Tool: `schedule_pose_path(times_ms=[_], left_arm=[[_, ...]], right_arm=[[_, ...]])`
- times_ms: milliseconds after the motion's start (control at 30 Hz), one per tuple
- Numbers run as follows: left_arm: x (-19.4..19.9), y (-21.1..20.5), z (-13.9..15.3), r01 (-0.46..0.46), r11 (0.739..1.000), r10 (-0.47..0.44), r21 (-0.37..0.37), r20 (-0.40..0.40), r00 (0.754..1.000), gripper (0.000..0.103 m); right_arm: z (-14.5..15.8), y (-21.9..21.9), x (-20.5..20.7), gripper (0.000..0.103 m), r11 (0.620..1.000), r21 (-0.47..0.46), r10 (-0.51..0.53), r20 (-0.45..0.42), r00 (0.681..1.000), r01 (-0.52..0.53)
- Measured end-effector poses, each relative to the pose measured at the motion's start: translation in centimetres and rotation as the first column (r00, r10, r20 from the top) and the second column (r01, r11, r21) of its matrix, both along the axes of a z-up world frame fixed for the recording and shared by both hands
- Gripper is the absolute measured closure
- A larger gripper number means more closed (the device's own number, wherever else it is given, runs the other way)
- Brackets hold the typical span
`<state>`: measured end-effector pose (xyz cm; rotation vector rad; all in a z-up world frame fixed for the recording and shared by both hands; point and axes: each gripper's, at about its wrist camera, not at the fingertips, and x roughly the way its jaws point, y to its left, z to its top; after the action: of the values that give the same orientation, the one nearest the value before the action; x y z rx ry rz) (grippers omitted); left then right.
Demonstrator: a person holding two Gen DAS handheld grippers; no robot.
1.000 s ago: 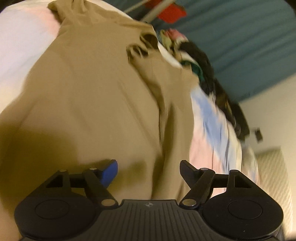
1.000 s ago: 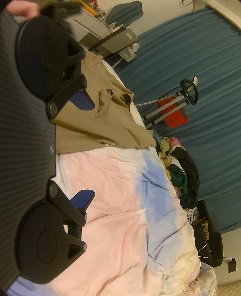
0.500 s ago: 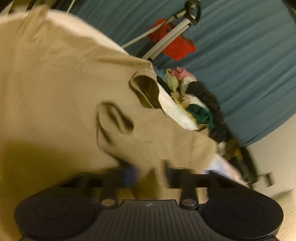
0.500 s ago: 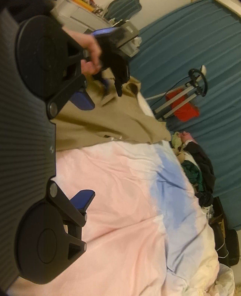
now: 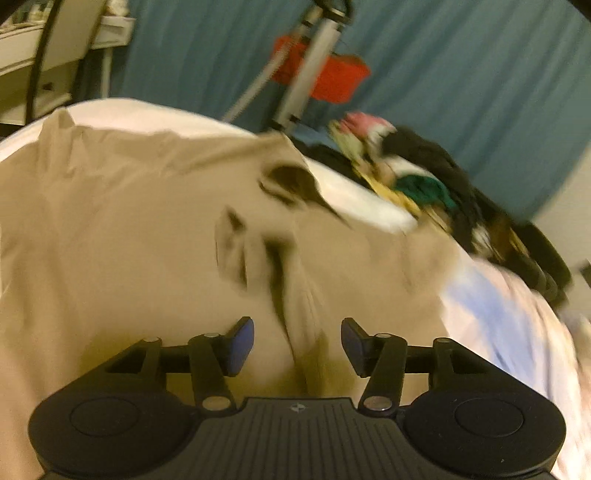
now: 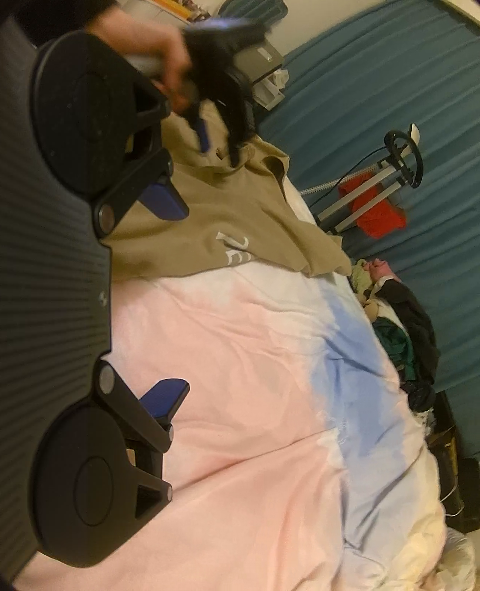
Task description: Fold clothes
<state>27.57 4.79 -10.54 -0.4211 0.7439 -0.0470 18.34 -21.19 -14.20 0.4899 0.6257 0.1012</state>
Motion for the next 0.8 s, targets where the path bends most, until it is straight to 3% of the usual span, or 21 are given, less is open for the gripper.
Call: schedule_pose_path(times_ms=[133, 333, 533, 633, 700, 800], left_arm=[[-7.6, -1.0, -0.1, 0.127, 0.991, -0.13, -0.044, -0.07, 0.989, 0.046], [-17.9, -2.2, -2.0, 0.239, 0.968, -0.249, -0.072, -0.187, 0.95, 0.046], [-22.4, -3.2, -3.6, 0.305, 0.951, -0.309, -0.055, -0.241, 0.92, 0.049], [-24.0, -3.4, -3.6, 0.325, 0.945, -0.325, -0.046, -0.264, 0.908, 0.072], [-24.8, -3.1, -3.6, 0.32, 0.946, -0.321, -0.047, -0.273, 0.907, 0.094], [-25.6, -2.7, -3.5, 0.317, 0.948, -0.312, -0.025, -0.271, 0.911, 0.1]], right_arm=[[1.0, -0.2, -0.9, 0.009, 1.0, -0.01, -0.002, 0.036, 0.999, 0.002], [2.6, -0.2, -2.9, 0.009, 0.999, -0.043, 0.001, 0.086, 0.996, 0.002], [4.5, 0.3, -6.1, 0.009, 0.998, -0.071, 0.008, 0.131, 0.991, 0.001], [5.2, 1.0, -8.1, 0.009, 0.994, -0.109, 0.023, 0.141, 0.99, -0.007], [5.8, 1.5, -9.4, 0.009, 0.991, -0.13, 0.034, 0.151, 0.988, -0.015], [6.7, 2.4, -11.0, 0.009, 0.987, -0.157, 0.054, 0.175, 0.983, -0.027]])
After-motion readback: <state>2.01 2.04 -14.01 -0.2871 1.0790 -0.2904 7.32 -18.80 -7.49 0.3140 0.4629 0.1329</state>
